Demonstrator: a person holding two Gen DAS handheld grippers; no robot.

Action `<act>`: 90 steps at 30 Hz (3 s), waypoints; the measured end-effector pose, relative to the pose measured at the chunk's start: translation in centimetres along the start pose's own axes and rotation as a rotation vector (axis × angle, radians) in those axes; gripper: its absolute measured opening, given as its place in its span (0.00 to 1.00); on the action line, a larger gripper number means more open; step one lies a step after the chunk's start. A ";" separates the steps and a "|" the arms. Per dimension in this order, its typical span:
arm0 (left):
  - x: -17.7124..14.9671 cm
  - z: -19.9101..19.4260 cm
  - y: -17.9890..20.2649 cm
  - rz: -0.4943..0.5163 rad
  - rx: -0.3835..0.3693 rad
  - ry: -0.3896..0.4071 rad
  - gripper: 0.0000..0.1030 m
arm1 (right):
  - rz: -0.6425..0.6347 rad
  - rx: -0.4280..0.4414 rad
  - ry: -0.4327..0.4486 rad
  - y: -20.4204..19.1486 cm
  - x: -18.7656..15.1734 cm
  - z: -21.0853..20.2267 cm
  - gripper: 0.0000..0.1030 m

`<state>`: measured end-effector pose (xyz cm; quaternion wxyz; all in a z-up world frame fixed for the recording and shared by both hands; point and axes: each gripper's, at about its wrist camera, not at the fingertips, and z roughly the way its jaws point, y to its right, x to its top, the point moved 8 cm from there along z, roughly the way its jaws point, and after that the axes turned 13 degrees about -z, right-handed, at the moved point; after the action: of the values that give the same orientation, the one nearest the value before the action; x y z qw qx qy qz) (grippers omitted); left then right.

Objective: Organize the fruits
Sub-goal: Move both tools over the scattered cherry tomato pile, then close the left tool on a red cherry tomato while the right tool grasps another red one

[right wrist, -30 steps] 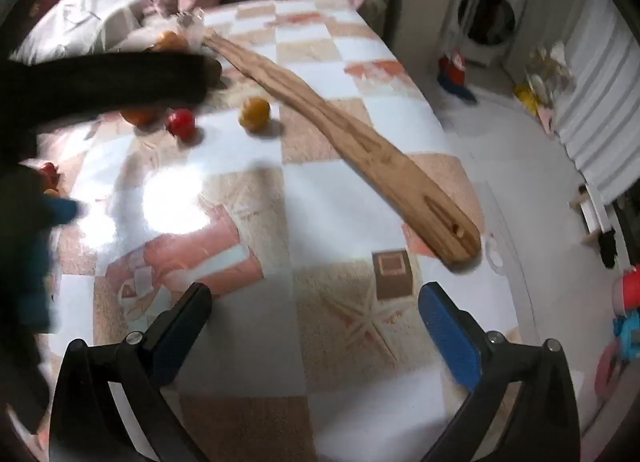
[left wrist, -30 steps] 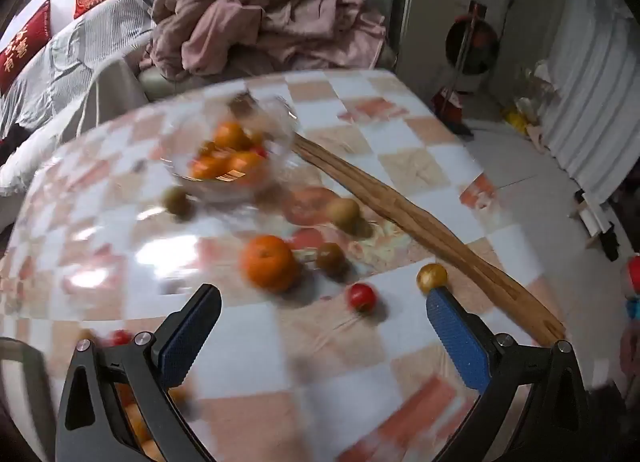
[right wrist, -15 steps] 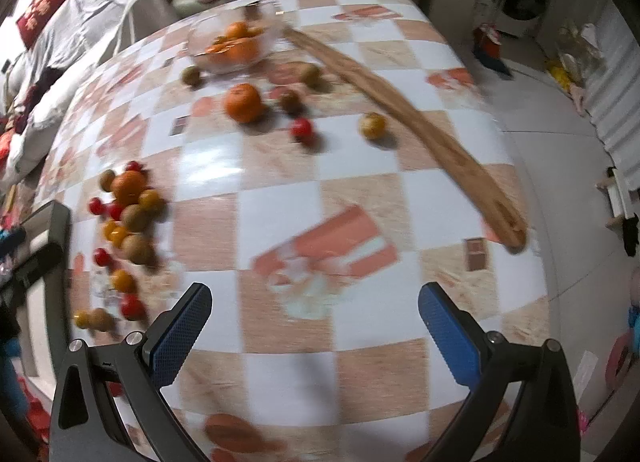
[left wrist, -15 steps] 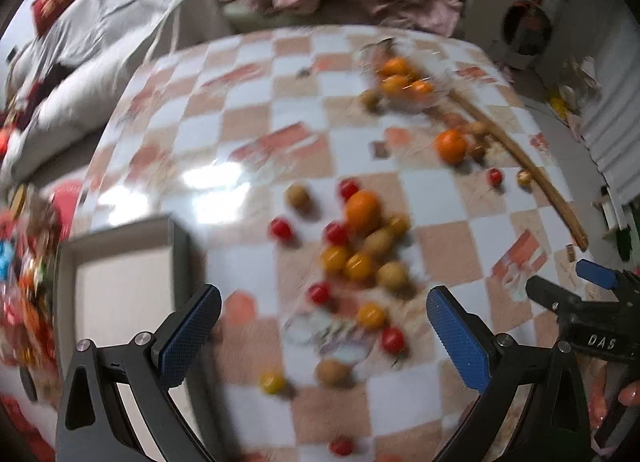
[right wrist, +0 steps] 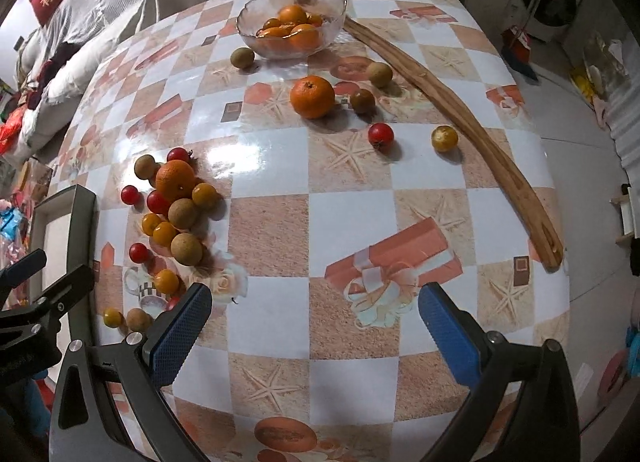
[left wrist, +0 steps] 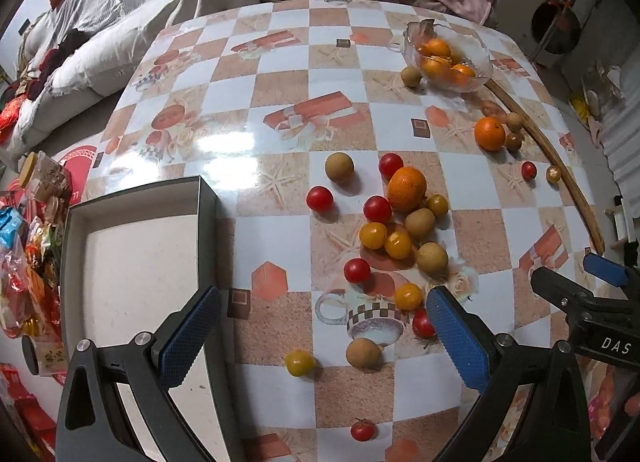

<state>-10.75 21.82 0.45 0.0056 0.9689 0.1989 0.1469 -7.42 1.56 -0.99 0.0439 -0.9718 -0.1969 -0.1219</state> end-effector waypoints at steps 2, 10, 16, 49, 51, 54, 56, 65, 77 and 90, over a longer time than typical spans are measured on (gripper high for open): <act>0.0 0.1 -0.2 -0.006 0.003 -0.005 1.00 | 0.002 0.005 -0.004 0.1 0.1 0.1 1.00; -0.3 0.8 -0.4 -0.012 0.016 -0.023 1.00 | 0.004 0.006 -0.012 0.1 0.0 0.3 1.00; -0.5 1.1 -0.2 -0.005 0.013 -0.030 1.00 | 0.002 0.007 -0.009 0.0 0.0 0.2 1.00; -0.4 2.3 0.0 0.003 0.031 -0.046 1.00 | 0.010 0.009 -0.020 0.6 -0.3 0.6 1.00; -0.3 2.5 -0.2 0.004 0.038 -0.044 1.00 | 0.008 0.008 -0.019 0.7 -0.4 0.6 1.00; 0.0 2.8 -0.8 0.001 0.052 -0.042 1.00 | 0.011 0.011 -0.020 0.7 -0.4 0.6 1.00; 0.1 3.2 -1.2 0.000 0.063 -0.043 1.00 | 0.014 0.012 -0.023 0.6 -0.5 0.9 1.00; 0.0 5.4 -0.8 0.021 0.059 -0.062 1.00 | 0.028 0.025 -0.034 0.7 -0.4 1.8 1.00; -0.1 6.8 -0.1 0.023 0.036 -0.058 0.86 | 0.045 0.001 -0.009 3.6 2.9 3.8 0.96; -0.4 7.9 1.2 -0.011 0.011 -0.080 0.61 | 0.038 -0.008 0.030 5.2 6.6 6.0 0.67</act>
<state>-8.44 20.95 -7.12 0.0090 0.9729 0.2047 0.1070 1.84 -0.01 -5.27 0.0452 -0.9736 -0.1772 -0.1364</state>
